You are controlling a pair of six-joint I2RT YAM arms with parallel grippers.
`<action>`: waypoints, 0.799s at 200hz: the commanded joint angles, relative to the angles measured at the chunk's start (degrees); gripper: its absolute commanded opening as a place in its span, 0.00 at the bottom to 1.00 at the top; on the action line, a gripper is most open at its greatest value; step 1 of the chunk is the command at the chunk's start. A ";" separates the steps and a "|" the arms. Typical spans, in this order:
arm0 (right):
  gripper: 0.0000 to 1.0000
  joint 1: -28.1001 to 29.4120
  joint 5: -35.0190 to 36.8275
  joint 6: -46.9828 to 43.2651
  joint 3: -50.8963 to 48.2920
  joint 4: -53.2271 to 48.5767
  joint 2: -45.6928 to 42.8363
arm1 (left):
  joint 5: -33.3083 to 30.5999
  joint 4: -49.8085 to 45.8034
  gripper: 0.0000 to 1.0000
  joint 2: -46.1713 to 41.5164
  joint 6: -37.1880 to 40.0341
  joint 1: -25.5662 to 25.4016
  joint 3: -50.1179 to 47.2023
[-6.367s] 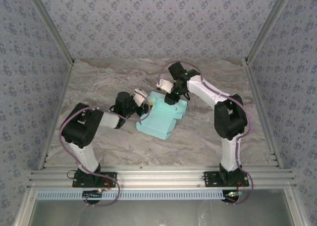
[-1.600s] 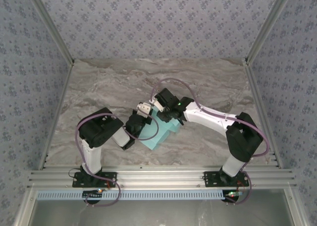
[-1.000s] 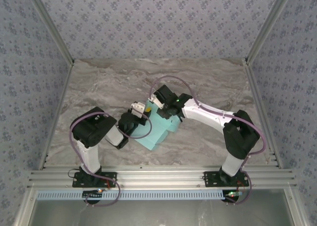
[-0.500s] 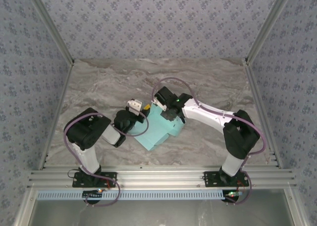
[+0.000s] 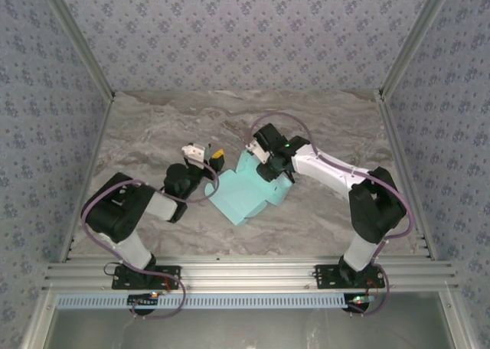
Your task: Fold the paper box
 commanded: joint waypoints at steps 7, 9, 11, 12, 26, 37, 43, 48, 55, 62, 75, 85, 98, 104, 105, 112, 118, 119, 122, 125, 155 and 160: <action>0.41 -1.10 -4.03 -0.72 0.48 0.29 -1.84 | 3.96 -4.73 0.54 -4.89 -1.75 1.56 1.39; 0.42 -0.99 -4.20 -0.89 0.42 0.39 -1.88 | 4.28 -5.17 0.54 -5.18 -1.65 1.67 1.50; 0.41 -0.84 -4.29 -1.24 0.35 0.44 -2.06 | 4.49 -5.55 0.54 -5.43 -1.54 1.83 1.61; 0.41 -0.80 -4.32 -1.37 0.27 0.54 -2.19 | 4.64 -5.81 0.54 -5.54 -1.47 1.94 1.67; 0.41 0.65 -3.39 -3.60 -0.14 1.15 -2.85 | 6.34 -7.87 0.54 -6.38 -1.63 3.19 2.00; 0.41 1.83 -1.37 -5.43 -0.12 1.14 -2.87 | 8.99 -8.35 0.55 -6.28 -2.05 4.60 1.84; 0.41 2.34 -0.07 -6.25 -0.08 0.98 -2.69 | 9.97 -8.36 0.54 -5.89 -2.60 5.22 1.83; 0.41 2.82 0.75 -7.01 -0.14 0.75 -2.60 | 10.57 -8.26 0.55 -5.37 -3.14 5.66 1.78; 0.41 3.40 2.06 -8.51 -0.29 0.69 -2.42 | 11.16 -7.86 0.54 -4.56 -3.87 6.19 1.69; 0.41 4.00 3.15 -9.96 -0.52 0.66 -2.33 | 11.60 -7.25 0.54 -3.73 -4.86 6.59 1.53; 0.41 4.50 5.06 -12.53 -0.46 0.40 -1.80 | 13.03 -6.27 0.55 -2.23 -5.88 6.98 1.45; 0.41 4.77 6.42 -14.57 0.18 -0.30 -1.11 | 15.41 -6.21 0.55 -1.25 -5.46 6.97 1.85; 0.41 4.78 7.54 -17.01 0.72 -0.07 -0.54 | 19.78 -6.47 0.55 0.22 -4.14 6.98 2.79; 0.41 4.71 7.48 -18.15 0.72 0.37 -0.40 | 21.61 -6.94 0.55 0.93 -3.61 6.98 3.35; 0.42 4.66 7.41 -18.22 0.77 0.46 -0.40 | 21.86 -7.04 0.55 1.02 -3.52 6.98 3.38; 0.42 4.50 6.61 -19.59 0.69 0.94 -0.58 | 22.95 -7.62 0.55 1.87 -3.53 6.84 4.10; 0.43 4.44 5.98 -20.61 0.56 1.32 -0.86 | 23.47 -7.90 0.55 2.66 -4.16 6.93 4.68; 0.43 4.39 5.83 -20.86 0.51 1.33 -0.85 | 23.49 -7.90 0.55 2.85 -4.37 6.90 4.79; 0.44 4.35 5.38 -21.55 0.52 1.38 -1.05 | 23.47 -7.93 0.55 3.25 -5.13 6.89 5.09; 0.44 4.35 5.00 -22.31 0.34 1.34 -1.22 | 23.49 -7.93 0.54 3.64 -6.49 6.93 5.34; 0.45 4.66 2.24 -27.51 -1.05 3.86 -3.44 | 21.22 -7.49 0.56 3.97 -17.83 7.32 8.17; 0.45 4.77 1.65 -27.82 -1.14 3.84 -3.75 | 19.90 -10.25 0.56 3.10 -19.62 7.31 9.16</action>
